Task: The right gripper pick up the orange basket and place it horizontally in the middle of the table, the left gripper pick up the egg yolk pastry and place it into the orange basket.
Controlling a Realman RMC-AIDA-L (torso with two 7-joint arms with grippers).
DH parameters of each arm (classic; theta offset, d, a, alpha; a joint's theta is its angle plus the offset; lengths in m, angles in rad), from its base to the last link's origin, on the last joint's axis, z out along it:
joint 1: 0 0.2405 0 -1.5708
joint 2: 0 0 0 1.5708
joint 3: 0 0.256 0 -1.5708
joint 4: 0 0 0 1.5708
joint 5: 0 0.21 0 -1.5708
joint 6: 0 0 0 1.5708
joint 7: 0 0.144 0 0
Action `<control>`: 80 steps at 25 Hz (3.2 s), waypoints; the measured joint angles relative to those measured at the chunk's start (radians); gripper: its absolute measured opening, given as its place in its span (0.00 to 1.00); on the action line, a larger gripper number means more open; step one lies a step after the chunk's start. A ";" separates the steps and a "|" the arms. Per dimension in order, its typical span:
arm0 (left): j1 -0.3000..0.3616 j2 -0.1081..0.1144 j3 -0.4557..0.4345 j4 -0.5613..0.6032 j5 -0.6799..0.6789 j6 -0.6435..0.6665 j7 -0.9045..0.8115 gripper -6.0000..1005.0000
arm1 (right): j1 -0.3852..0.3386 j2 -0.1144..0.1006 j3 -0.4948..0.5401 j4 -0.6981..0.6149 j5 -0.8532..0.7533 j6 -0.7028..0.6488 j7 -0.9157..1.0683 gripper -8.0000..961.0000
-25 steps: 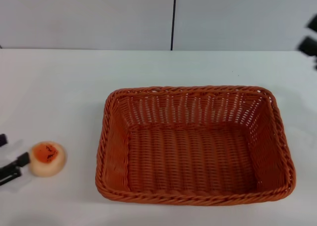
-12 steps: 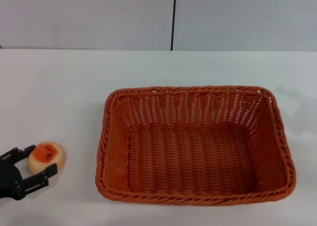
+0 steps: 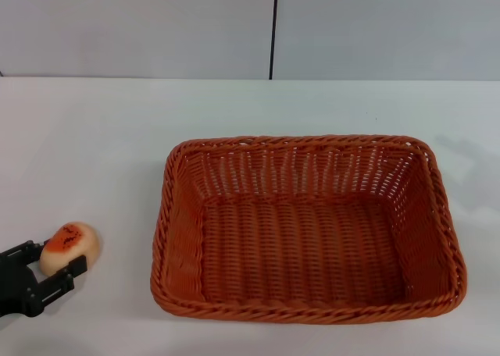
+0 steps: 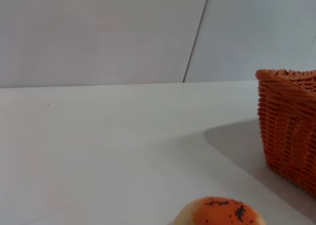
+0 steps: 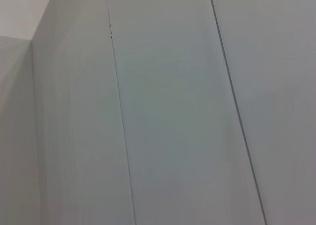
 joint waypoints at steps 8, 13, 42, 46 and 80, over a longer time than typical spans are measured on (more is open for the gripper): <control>0.000 0.000 -0.048 -0.015 -0.005 0.004 0.001 0.47 | 0.007 -0.002 0.011 0.018 0.000 0.001 0.000 0.58; -0.005 0.005 -0.173 -0.029 -0.025 0.087 0.006 0.42 | 0.008 -0.002 0.023 0.023 0.000 0.001 0.000 0.58; -0.286 -0.009 0.031 -0.296 -0.086 0.305 0.086 0.27 | 0.017 0.002 0.026 0.034 0.008 -0.007 0.000 0.58; -0.294 -0.009 0.050 -0.344 -0.085 0.278 0.142 0.28 | 0.017 0.002 0.026 0.034 0.008 -0.009 0.000 0.58; 0.076 0.003 -0.778 -0.175 -0.096 0.245 0.255 0.84 | 0.026 0.005 0.495 0.444 0.013 0.071 -0.372 0.58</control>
